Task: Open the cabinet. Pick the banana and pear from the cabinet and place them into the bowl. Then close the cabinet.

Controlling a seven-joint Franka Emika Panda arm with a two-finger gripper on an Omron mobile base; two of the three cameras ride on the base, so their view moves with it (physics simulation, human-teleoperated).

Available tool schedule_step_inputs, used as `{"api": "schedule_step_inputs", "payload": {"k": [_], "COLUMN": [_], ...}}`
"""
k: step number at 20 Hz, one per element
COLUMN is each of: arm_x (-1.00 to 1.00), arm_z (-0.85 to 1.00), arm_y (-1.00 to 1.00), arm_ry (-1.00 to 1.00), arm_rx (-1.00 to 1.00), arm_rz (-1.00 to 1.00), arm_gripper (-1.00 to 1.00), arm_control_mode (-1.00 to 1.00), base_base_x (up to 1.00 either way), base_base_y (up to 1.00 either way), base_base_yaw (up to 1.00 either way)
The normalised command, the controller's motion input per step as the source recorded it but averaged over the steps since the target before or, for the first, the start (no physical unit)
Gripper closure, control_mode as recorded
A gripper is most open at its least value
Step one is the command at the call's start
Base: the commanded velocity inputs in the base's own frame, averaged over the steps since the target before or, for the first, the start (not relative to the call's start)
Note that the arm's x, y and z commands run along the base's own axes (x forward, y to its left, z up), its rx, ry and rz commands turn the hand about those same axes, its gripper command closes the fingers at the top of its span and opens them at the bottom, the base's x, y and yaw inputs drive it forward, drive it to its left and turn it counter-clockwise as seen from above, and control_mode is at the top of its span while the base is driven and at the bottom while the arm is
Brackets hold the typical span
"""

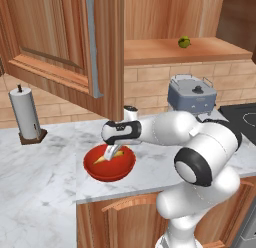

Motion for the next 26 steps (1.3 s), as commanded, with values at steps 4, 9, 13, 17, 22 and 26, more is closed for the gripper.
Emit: {"api": "schedule_step_inputs", "payload": {"k": [4, 9, 13, 17, 22, 26], "arm_x": [0.0, -0.07, -0.19, -0.3, -0.29, -0.38], "arm_z": [-0.01, 0.11, 0.3, 0.64, 0.52, 0.42], "arm_y": [0.0, 0.0, -0.05, -0.38, -0.62, -0.55], "arm_ry": [0.0, 0.0, 0.0, 0.0, -0.06, -0.12], "arm_rx": [0.0, 0.0, 0.0, -0.03, -0.09, -0.11], "arm_rz": [-0.01, -0.05, -0.07, -0.1, -0.11, -0.13], "arm_gripper": [-1.0, -1.0, -1.0, -1.0, -1.0, -1.0], "arm_control_mode": [-1.0, -1.0, -1.0, -1.0, -1.0, -1.0], "base_base_x": [0.0, 0.0, 0.0, 0.0, 0.0, 0.0], "base_base_y": [0.0, 0.0, 0.0, 0.0, 0.0, 0.0], "base_base_yaw": [0.0, 0.0, 0.0, 0.0, 0.0, 0.0]}}
